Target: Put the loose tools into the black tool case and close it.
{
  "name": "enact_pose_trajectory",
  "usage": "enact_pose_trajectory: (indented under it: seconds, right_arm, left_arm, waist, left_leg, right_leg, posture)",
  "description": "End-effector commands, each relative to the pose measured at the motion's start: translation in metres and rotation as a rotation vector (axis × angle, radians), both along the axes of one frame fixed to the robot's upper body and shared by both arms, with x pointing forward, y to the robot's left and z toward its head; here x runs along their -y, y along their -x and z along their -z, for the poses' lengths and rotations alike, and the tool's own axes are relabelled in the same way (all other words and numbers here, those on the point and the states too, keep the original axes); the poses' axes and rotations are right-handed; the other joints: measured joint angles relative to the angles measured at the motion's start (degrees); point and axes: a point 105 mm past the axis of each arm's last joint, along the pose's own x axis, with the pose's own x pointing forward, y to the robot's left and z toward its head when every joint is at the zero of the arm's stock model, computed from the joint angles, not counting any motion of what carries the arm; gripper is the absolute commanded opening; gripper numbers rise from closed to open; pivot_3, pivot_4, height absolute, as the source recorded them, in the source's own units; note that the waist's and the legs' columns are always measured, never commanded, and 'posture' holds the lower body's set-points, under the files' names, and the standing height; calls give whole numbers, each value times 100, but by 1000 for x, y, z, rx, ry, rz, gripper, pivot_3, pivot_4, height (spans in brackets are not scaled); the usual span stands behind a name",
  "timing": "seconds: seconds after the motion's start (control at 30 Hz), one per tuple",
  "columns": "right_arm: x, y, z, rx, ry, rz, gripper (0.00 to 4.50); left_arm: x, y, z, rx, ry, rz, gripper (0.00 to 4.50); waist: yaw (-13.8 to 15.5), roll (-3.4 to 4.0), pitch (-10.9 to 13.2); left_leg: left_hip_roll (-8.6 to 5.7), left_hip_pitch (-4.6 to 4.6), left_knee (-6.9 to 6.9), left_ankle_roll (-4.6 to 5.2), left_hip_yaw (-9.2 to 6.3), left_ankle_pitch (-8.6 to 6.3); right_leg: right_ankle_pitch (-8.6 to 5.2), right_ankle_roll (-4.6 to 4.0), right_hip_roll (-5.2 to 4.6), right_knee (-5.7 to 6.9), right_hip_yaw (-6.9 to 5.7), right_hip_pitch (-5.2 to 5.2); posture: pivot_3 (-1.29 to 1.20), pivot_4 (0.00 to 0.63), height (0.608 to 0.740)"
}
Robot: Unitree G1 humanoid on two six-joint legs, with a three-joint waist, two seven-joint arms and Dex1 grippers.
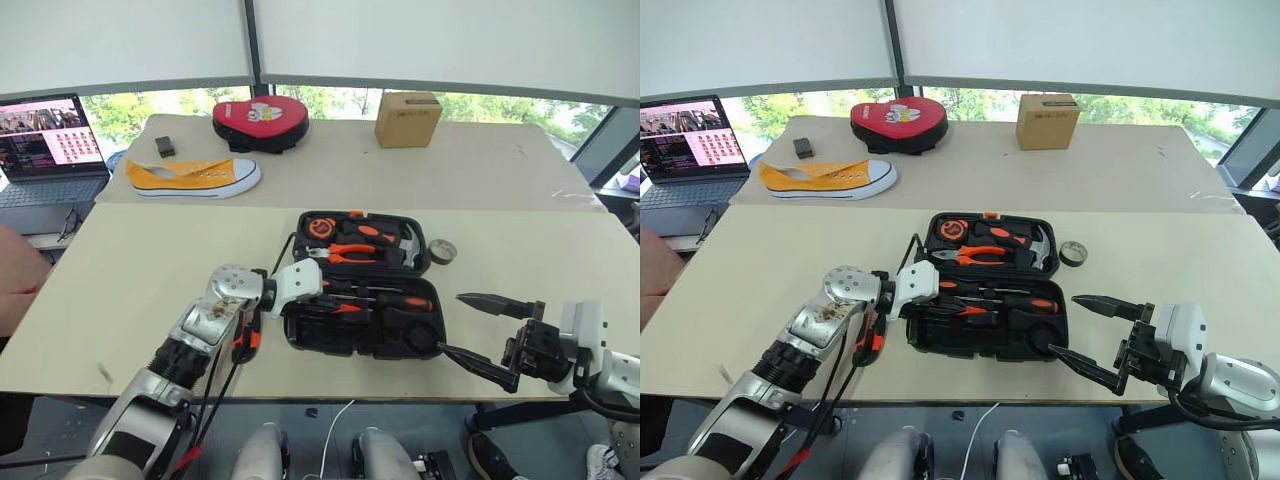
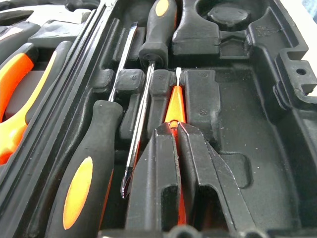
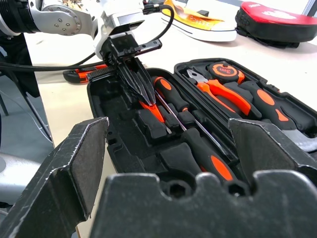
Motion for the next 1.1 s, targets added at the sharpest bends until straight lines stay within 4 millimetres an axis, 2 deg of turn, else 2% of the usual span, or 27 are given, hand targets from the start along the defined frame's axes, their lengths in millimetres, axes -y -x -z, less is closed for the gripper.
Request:
enact_pose_trajectory:
  seconds: [0.03,0.07,0.17,0.23,0.3,0.4,0.5,0.63,0.7,0.77,0.87,0.97,1.03,1.1]
  right_arm:
    - [2,-3,-5,27,8,3,4500]
    - [5,-5,-5,34,13,13,4500]
    - [15,-9,-4,72,41,49,4500]
    - [24,-8,1,92,64,53,4500]
    - [30,-5,7,86,79,41,4500]
    - [32,2,10,79,70,-14,4500]
    - [36,6,16,75,63,-52,4500]
    - [43,4,24,88,66,-48,4500]
    - [44,2,25,95,65,-50,4500]
    - [42,-2,20,117,34,-55,4500]
    - [28,-1,7,77,-58,-131,4500]
    - [5,-4,-11,153,-116,-185,4500]
    - [-1,-4,-14,179,-116,-199,4500]
    - [-10,-4,-18,206,-135,-226,4500]
  left_arm:
    - [-6,-3,-4,-43,71,-65,242]
    - [-10,-4,-17,-24,138,-81,242]
    - [-35,-1,-50,41,298,-132,937]
    - [-68,10,-66,65,385,-191,1731]
    - [-97,19,-70,65,406,-271,2493]
    - [-144,33,-57,49,333,-425,3670]
    - [-215,60,-38,32,252,-715,4373]
    - [-267,96,-19,-12,134,-939,4373]
    - [-283,111,-9,-53,77,-1020,4373]
    - [-291,121,-4,-85,38,-1072,4373]
    - [-281,121,-6,-130,61,-1094,4373]
    - [-236,113,-16,-267,158,-1015,4373]
    - [-225,110,-20,-295,161,-1009,4373]
    - [-203,98,-31,-327,222,-983,4373]
  waist:
    - [-4,0,0]
    - [-13,0,0]
    - [-58,0,2]
    - [-92,1,2]
    - [-139,2,3]
    - [-150,8,5]
    - [-156,6,7]
    - [-137,-11,14]
    - [-87,-10,16]
    - [-52,-9,16]
    - [-2,-10,16]
    - [3,-11,15]
    - [-4,-10,15]
    - [-8,-9,15]
  left_leg:
    - [0,5,0,0,0,0]
    - [0,6,0,0,0,0]
    - [7,-1,-4,0,-1,-1]
    - [11,-10,-9,0,-1,-1]
    - [15,-6,-20,0,1,-1]
    - [16,9,-37,0,4,-1]
    - [11,26,-42,-1,9,-1]
    - [13,38,-55,-2,15,-2]
    - [8,39,-55,-3,17,-2]
    - [6,39,-55,-49,20,-29]
    - [8,38,-58,-54,23,-32]
    - [10,32,-67,-56,24,-33]
    - [8,31,-72,-57,25,-33]
    - [5,30,-74,-57,25,-33]
  right_leg:
    - [0,0,0,-2,0,6]
    - [0,0,0,-3,2,6]
    - [0,-1,3,-1,5,-6]
    - [0,-3,4,2,6,-20]
    - [-2,-6,4,2,9,-23]
    - [-5,-9,-8,1,8,-17]
    - [-7,-7,-23,-3,7,-1]
    - [-10,-12,-48,-18,-5,7]
    - [-14,-19,-63,-22,-11,6]
    - [-32,-51,-71,-25,-10,1]
    - [-33,-54,-81,-25,-10,-15]
    - [-33,-54,-120,-23,-14,-26]
    - [-24,-39,-133,-20,-15,-11]
    - [-13,-19,-128,-19,-20,-8]
  posture:
    - [0,150,740]
    - [0,150,740]
    - [0,150,740]
    - [0,150,740]
    - [0,150,740]
    - [0,150,740]
    - [0,150,740]
    - [0,150,740]
    - [0,150,740]
    - [0,150,740]
    - [0,150,740]
    - [0,150,740]
    - [0,150,740]
    - [0,150,740]
